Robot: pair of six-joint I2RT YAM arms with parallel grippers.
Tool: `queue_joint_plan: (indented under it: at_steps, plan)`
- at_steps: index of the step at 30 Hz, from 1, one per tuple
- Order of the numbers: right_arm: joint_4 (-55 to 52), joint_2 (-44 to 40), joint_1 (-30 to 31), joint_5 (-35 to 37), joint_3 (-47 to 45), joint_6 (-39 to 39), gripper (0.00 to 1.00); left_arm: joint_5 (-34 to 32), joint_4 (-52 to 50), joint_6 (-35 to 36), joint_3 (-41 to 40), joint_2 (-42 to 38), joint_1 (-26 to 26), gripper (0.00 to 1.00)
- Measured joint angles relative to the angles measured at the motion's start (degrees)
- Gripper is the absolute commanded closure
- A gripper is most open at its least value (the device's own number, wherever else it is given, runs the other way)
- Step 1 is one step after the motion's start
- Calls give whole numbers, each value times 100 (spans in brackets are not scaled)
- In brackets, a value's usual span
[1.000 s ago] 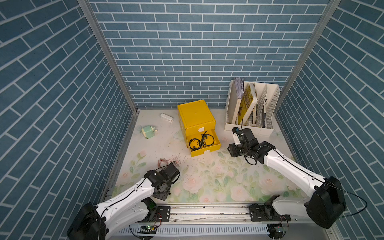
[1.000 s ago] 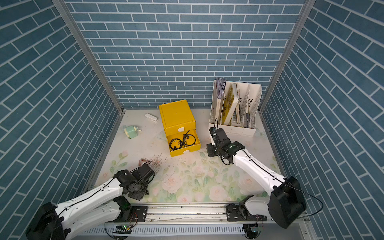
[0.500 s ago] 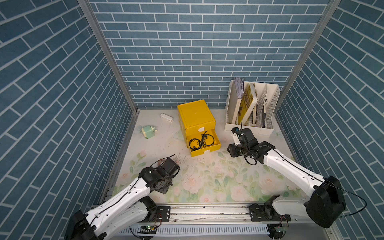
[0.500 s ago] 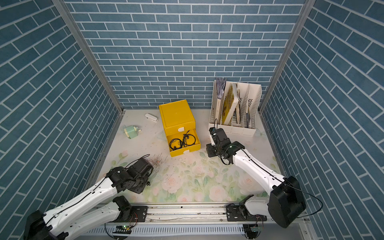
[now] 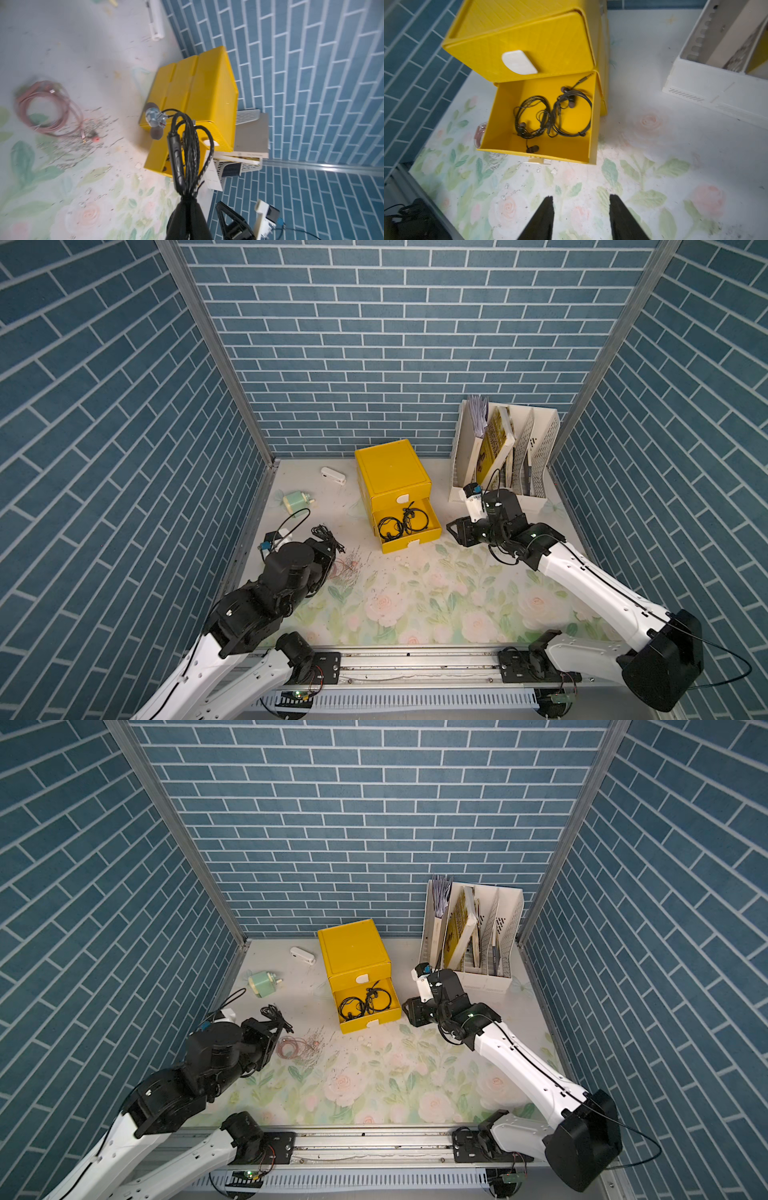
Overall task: Place the wired earphones into the drawer by color
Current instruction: Pick up the wired earphones from the center of the board.
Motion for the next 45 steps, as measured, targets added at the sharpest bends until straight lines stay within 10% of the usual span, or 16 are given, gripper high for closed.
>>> queue_joint_plan:
  at_steps: [14,45]
  plan:
    - [2203,-92,-11,-2645,-151,1095,38,1751,2754,1722,-431,570,0,96]
    - [2761,1102,584,-3471,1043,1351,35,2959,3982,1987,-918,1058,0,98]
